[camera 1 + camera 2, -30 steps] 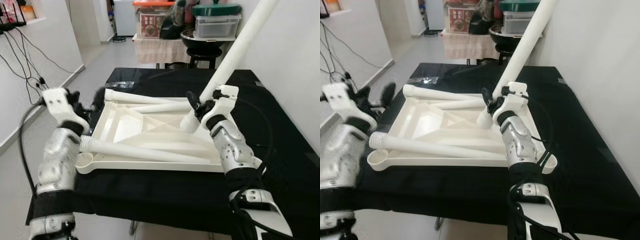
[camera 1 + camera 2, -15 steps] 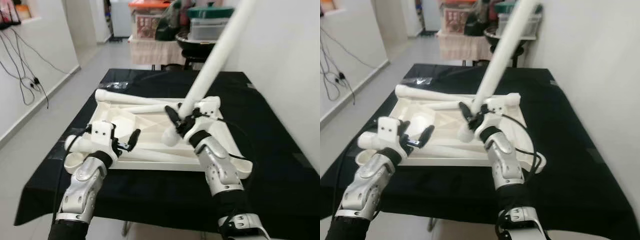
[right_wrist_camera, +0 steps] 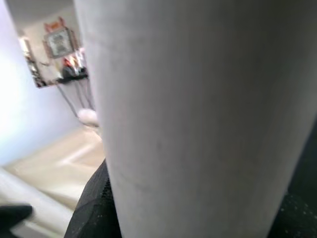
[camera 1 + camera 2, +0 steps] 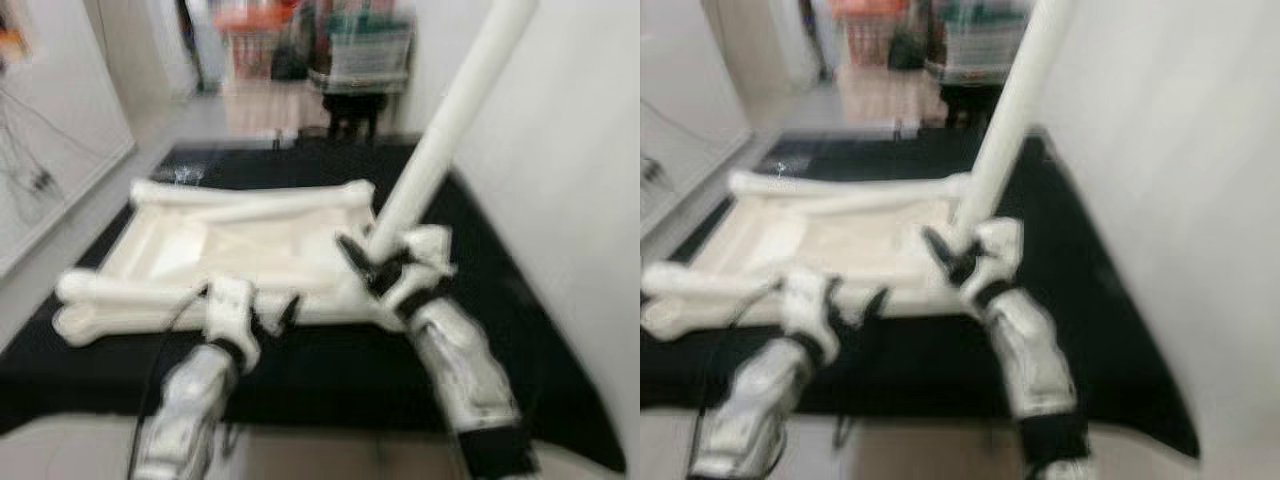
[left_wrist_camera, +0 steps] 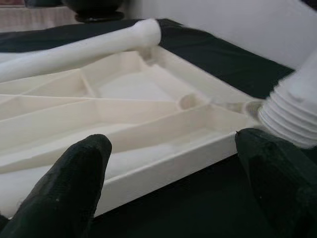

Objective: Building children table

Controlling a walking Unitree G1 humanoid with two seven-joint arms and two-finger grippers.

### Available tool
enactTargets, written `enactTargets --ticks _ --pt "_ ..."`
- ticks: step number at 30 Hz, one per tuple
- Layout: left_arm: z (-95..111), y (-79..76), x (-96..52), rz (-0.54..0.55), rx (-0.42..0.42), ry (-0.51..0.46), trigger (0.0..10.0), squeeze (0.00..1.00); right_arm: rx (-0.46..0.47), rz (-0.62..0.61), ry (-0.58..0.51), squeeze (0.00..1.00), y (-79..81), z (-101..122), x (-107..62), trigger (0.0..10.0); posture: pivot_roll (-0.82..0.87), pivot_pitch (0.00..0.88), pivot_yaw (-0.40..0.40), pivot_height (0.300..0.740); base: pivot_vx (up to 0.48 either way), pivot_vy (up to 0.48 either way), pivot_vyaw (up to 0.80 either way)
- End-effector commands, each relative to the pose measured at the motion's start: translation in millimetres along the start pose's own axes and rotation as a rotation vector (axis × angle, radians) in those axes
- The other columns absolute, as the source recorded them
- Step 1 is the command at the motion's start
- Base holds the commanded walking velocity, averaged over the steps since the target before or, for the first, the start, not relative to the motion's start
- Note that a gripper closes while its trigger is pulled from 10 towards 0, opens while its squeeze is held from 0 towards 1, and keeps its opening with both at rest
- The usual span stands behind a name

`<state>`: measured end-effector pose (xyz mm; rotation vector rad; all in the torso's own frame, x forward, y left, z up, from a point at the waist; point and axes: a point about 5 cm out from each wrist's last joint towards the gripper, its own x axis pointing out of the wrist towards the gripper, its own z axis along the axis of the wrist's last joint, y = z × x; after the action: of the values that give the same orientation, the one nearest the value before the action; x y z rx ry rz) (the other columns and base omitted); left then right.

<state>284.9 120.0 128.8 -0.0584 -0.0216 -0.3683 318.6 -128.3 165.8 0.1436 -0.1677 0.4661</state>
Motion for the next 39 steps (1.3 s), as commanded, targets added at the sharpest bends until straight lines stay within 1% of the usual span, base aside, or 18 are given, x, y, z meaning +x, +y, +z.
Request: enactTargets --ticks 1,6,9,10,12,15,18,20,22,23,24,27,29,31,32,35,38,39 --pt "4.1 5.4 -5.5 0.001 0.009 -0.013 10.0 0.00 0.003 0.041 -0.038 0.00 11.7 8.3 4.0 10.0 0.00 0.000 0.019 0.740 0.000 0.000 0.00" --pt "7.2 5.6 -8.9 -0.007 0.004 -0.024 10.0 0.00 -0.020 0.029 -0.047 0.00 8.0 12.3 3.5 10.0 0.00 0.000 0.023 0.740 0.252 0.000 0.64" --pt "8.2 4.4 -9.5 -0.012 0.006 -0.025 10.0 0.00 -0.015 0.029 -0.071 0.00 7.5 16.7 3.7 10.0 0.01 0.000 0.021 0.740 0.311 0.000 0.80" --pt "9.2 3.3 -9.0 -0.018 0.009 -0.027 10.0 0.00 -0.045 0.000 -0.045 0.00 5.5 16.7 6.1 10.0 0.01 0.000 0.022 0.740 0.300 0.000 0.00" --pt "9.7 2.7 -8.4 -0.024 0.011 -0.028 10.0 0.00 -0.048 -0.004 -0.039 0.00 5.1 16.5 7.3 10.0 0.01 0.000 0.022 0.740 0.300 0.000 0.00" --pt "11.9 0.3 -7.5 -0.049 0.023 -0.033 10.0 0.00 -0.033 0.007 -0.044 0.00 5.3 19.0 8.7 10.0 0.01 0.000 0.024 0.740 0.277 0.000 0.00" --pt "12.4 -4.0 -8.6 -0.082 0.044 -0.029 10.0 0.00 -0.033 0.042 -0.043 0.00 5.7 20.8 8.5 10.0 0.01 0.000 0.027 0.740 0.000 0.000 0.00" --pt "11.1 -6.7 -9.9 -0.111 0.055 -0.020 10.0 0.00 -0.051 0.084 -0.031 0.00 6.0 21.5 7.5 10.0 0.01 0.000 0.028 0.740 0.000 0.000 0.00" --pt "8.7 -8.4 -12.1 -0.138 0.073 -0.006 10.0 0.00 -0.079 0.120 -0.016 0.00 0.5 23.2 5.1 10.0 0.01 0.000 0.025 0.740 0.000 0.000 0.00" --pt "8.7 -8.4 -12.1 -0.138 0.073 -0.006 10.0 0.00 -0.079 0.120 -0.016 0.00 0.5 23.2 5.1 10.0 0.01 0.000 0.025 0.740 0.000 0.000 0.00" --pt "8.2 -8.8 -12.8 -0.145 0.075 -0.004 10.0 0.00 -0.089 0.119 -0.011 0.00 -3.7 24.4 4.6 10.0 0.01 0.000 0.024 0.740 0.000 0.000 0.00" --pt "8.4 -9.0 -13.7 -0.145 0.072 -0.006 10.0 0.00 -0.125 0.095 0.001 0.00 -14.2 27.5 4.5 10.0 0.01 0.000 0.021 0.740 0.000 0.000 0.00" --pt "8.7 -9.6 -14.7 -0.145 0.072 -0.005 10.0 0.00 -0.172 0.057 0.031 0.00 -27.4 28.9 4.1 10.0 0.01 0.000 0.018 0.740 0.000 0.000 0.00" --pt "8.4 -10.4 -16.4 -0.157 0.082 -0.002 10.0 0.00 -0.203 0.058 0.054 0.00 -36.3 30.9 3.5 10.0 0.01 0.000 0.014 0.740 0.000 0.000 0.00" --pt "8.4 -10.4 -16.4 -0.157 0.082 -0.002 10.0 0.00 -0.203 0.058 0.054 0.00 -36.3 30.9 3.5 10.0 0.01 0.000 0.014 0.740 0.000 0.000 0.00" --pt "6.8 -12.5 -20.5 -0.180 0.103 0.008 10.0 0.00 -0.236 0.124 0.094 0.00 -48.1 35.7 1.9 10.0 0.01 0.000 0.012 0.740 0.000 0.000 0.00" --pt "6.1 -13.4 -21.4 -0.189 0.107 0.012 10.0 0.00 -0.239 0.154 0.110 0.00 -50.4 35.9 1.6 10.0 0.01 0.000 0.012 0.740 0.000 0.000 0.00" --pt "5.3 -16.2 -22.9 -0.205 0.103 0.015 10.0 0.00 -0.240 0.207 0.140 0.00 -53.3 35.4 1.2 10.0 0.01 0.000 0.009 0.740 0.000 0.000 0.00"
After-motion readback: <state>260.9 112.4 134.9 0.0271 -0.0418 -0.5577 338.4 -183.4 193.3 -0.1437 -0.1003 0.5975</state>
